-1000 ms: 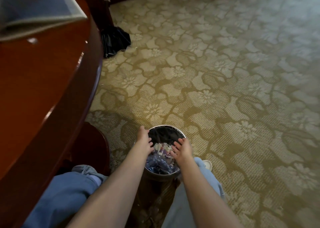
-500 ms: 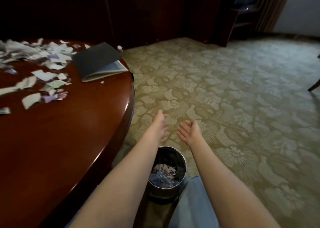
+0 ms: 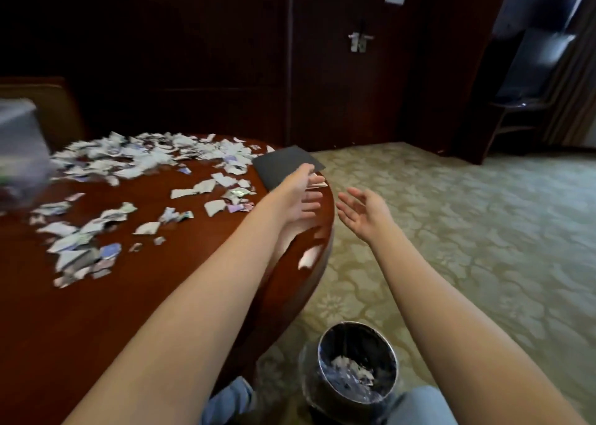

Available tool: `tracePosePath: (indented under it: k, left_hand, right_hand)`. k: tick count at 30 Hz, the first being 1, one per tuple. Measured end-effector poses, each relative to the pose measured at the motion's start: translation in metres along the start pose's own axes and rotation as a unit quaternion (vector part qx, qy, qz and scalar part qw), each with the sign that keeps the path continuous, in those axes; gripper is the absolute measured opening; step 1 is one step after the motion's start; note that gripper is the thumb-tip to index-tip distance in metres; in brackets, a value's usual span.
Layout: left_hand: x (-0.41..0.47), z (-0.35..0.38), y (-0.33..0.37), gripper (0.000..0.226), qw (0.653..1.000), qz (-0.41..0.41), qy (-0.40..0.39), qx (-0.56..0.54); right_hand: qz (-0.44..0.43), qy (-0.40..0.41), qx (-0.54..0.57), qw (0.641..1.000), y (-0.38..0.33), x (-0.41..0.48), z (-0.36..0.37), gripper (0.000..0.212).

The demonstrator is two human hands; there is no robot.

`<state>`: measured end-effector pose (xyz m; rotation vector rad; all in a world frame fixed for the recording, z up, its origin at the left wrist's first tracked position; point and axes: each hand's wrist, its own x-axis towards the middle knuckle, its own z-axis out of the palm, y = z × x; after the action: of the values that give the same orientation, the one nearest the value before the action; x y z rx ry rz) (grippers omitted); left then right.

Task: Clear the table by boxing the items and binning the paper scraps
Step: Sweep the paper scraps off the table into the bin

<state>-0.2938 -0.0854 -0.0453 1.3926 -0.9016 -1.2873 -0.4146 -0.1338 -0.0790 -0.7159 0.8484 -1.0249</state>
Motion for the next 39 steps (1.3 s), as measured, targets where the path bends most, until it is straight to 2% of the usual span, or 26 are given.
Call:
tracePosePath:
  k: [4, 9, 11, 13, 15, 17, 19, 21, 26, 31, 33, 35, 37, 39]
  left_hand:
    - [-0.032, -0.052, 0.009, 0.048, 0.997, 0.045, 0.046, 0.031]
    - [-0.076, -0.126, 0.006, 0.05, 0.991, 0.049, 0.127, -0.017]
    - [-0.092, -0.15, 0.004, 0.05, 0.987, 0.046, 0.152, -0.031]
    - [-0.108, -0.172, 0.003, 0.051, 0.985, 0.039, 0.166, -0.034]
    - [-0.123, -0.193, -0.001, 0.051, 0.983, 0.035, 0.178, -0.04]
    - [-0.135, -0.212, -0.006, 0.05, 0.978, 0.028, 0.201, -0.047]
    - [-0.144, -0.228, -0.011, 0.049, 0.972, 0.026, 0.229, -0.054]
    - [-0.152, -0.241, -0.016, 0.047, 0.965, 0.024, 0.255, -0.061]
    - [-0.17, -0.27, -0.028, 0.045, 0.945, 0.01, 0.317, -0.076]
    - [-0.179, -0.301, -0.037, 0.042, 0.911, 0.023, 0.41, -0.05]
    - [-0.179, -0.316, -0.043, 0.04, 0.882, 0.026, 0.47, 0.027]
    - [-0.181, -0.333, -0.053, 0.038, 0.839, -0.006, 0.509, 0.191]
    - [-0.183, -0.35, -0.067, 0.037, 0.792, -0.049, 0.496, 0.352]
    - [-0.184, -0.361, -0.079, 0.041, 0.773, -0.086, 0.474, 0.413]
  right_hand:
    - [0.018, -0.119, -0.128, 0.984, 0.011, -0.025, 0.044, 0.027]
    - [0.064, -0.277, -0.31, 0.907, 0.041, -0.053, 0.091, 0.022]
    - [0.107, -0.37, -0.37, 0.845, 0.052, -0.063, 0.106, 0.024]
    - [0.164, -0.467, -0.44, 0.749, 0.06, -0.074, 0.117, 0.031]
    - [0.212, -0.531, -0.487, 0.66, 0.069, -0.083, 0.128, 0.037]
    - [0.245, -0.561, -0.511, 0.603, 0.079, -0.09, 0.14, 0.039]
    - [0.265, -0.571, -0.521, 0.576, 0.09, -0.095, 0.153, 0.038]
    - [0.265, -0.563, -0.515, 0.59, 0.101, -0.098, 0.164, 0.037]
    - [0.232, -0.519, -0.461, 0.681, 0.129, -0.096, 0.192, 0.028]
    - [0.207, -0.488, -0.436, 0.727, 0.151, -0.098, 0.225, 0.018]
    - [0.193, -0.483, -0.418, 0.745, 0.161, -0.101, 0.237, 0.018]
    - [0.172, -0.475, -0.398, 0.765, 0.173, -0.103, 0.249, 0.022]
    - [0.149, -0.461, -0.387, 0.785, 0.184, -0.105, 0.26, 0.029]
    - [0.118, -0.446, -0.376, 0.803, 0.195, -0.104, 0.27, 0.032]
